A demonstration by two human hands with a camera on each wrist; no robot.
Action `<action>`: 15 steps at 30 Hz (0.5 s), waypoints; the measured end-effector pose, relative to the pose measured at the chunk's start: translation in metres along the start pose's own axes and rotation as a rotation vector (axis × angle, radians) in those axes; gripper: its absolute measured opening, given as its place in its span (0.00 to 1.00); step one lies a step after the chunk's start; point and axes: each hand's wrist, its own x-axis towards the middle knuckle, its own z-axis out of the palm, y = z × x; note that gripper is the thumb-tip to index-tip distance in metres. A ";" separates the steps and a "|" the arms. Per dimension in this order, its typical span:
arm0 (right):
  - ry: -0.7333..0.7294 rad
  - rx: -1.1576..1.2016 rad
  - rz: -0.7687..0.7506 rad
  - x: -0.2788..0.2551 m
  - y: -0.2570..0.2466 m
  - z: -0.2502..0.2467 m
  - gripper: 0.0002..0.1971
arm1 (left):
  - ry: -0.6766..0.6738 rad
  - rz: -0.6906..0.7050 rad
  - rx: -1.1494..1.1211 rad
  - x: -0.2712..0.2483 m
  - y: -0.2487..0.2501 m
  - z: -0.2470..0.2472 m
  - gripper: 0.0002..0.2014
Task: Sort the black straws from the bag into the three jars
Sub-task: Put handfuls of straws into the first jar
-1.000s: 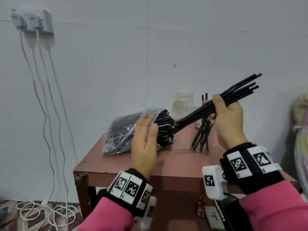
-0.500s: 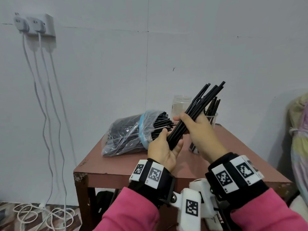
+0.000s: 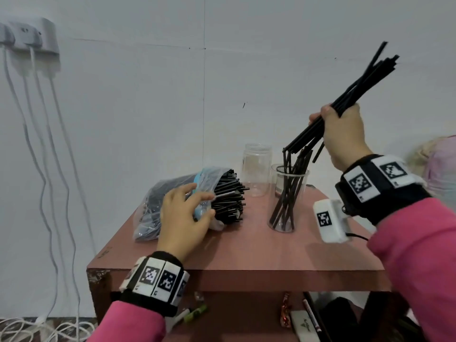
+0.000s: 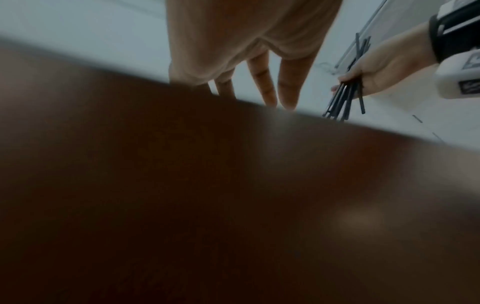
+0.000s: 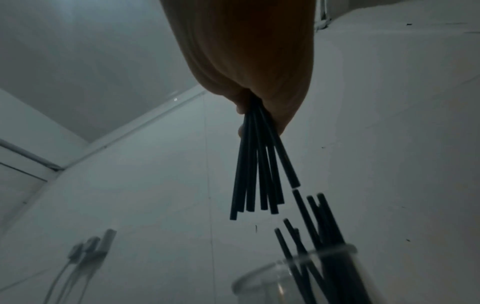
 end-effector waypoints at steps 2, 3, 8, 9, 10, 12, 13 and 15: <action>-0.029 -0.050 0.009 0.004 0.012 0.007 0.03 | -0.023 -0.023 0.030 -0.003 -0.008 0.000 0.16; -0.043 -0.060 0.020 0.004 0.018 0.011 0.01 | -0.046 -0.042 0.022 -0.005 -0.010 0.000 0.17; -0.043 -0.033 0.090 -0.002 0.040 0.023 0.02 | -0.084 -0.016 -0.018 -0.013 -0.028 0.009 0.22; -0.035 -0.031 0.101 -0.002 0.044 0.024 0.03 | -0.090 -0.020 -0.028 -0.013 -0.029 0.009 0.22; -0.030 -0.039 0.103 -0.001 0.048 0.024 0.04 | -0.092 -0.026 -0.040 -0.013 -0.030 0.010 0.21; -0.033 -0.069 0.084 0.000 0.052 0.024 0.06 | -0.089 -0.027 -0.059 -0.012 -0.033 0.011 0.20; -0.041 -0.080 0.065 0.000 0.053 0.025 0.06 | -0.086 -0.023 -0.066 -0.013 -0.034 0.011 0.20; -0.049 -0.093 0.003 0.000 0.052 0.025 0.07 | -0.082 -0.011 -0.074 -0.014 -0.036 0.012 0.20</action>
